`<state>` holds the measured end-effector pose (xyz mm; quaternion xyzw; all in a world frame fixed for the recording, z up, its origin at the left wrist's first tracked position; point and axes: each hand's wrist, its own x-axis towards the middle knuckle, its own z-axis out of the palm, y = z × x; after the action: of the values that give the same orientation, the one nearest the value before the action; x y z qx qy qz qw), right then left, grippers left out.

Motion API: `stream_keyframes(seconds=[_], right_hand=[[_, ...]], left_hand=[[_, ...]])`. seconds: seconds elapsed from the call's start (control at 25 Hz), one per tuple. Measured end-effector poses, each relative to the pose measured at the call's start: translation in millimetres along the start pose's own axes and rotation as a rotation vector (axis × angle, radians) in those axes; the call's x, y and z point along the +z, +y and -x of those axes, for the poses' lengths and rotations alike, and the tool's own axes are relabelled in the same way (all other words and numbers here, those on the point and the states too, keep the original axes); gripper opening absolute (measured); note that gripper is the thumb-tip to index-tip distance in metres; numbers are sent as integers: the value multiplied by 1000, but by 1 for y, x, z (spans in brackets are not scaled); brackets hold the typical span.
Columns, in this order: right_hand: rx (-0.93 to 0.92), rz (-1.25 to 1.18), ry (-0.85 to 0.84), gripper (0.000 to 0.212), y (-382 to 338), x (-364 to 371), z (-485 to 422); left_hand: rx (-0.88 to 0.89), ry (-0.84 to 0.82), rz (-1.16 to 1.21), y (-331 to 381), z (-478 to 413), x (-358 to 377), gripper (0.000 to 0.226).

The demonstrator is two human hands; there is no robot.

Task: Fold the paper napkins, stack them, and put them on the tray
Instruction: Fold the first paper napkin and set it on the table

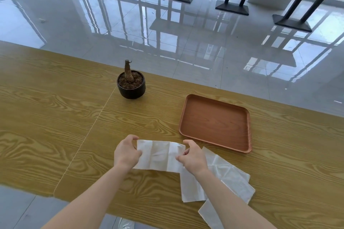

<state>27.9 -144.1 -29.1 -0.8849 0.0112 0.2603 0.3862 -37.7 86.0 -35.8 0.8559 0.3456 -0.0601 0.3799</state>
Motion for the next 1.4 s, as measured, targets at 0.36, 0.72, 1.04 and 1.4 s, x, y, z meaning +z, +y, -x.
stream_keyframes(seconds=[0.36,0.72,1.04,1.4], right_hand=[[-15,293,82,51,-15,31,-4],[-180,541,73,17,-10,28,-28],[-145,225,43,11,-6,13,-38],[-159,356,-24,9,-13,19,-44]], left_hand=[[311,201,-305,-48,23,-6,46],[464,37,-641,-99,27,29,67],[464,68,-643,-100,28,31,69],[455,71,-647,-103,27,34,68]])
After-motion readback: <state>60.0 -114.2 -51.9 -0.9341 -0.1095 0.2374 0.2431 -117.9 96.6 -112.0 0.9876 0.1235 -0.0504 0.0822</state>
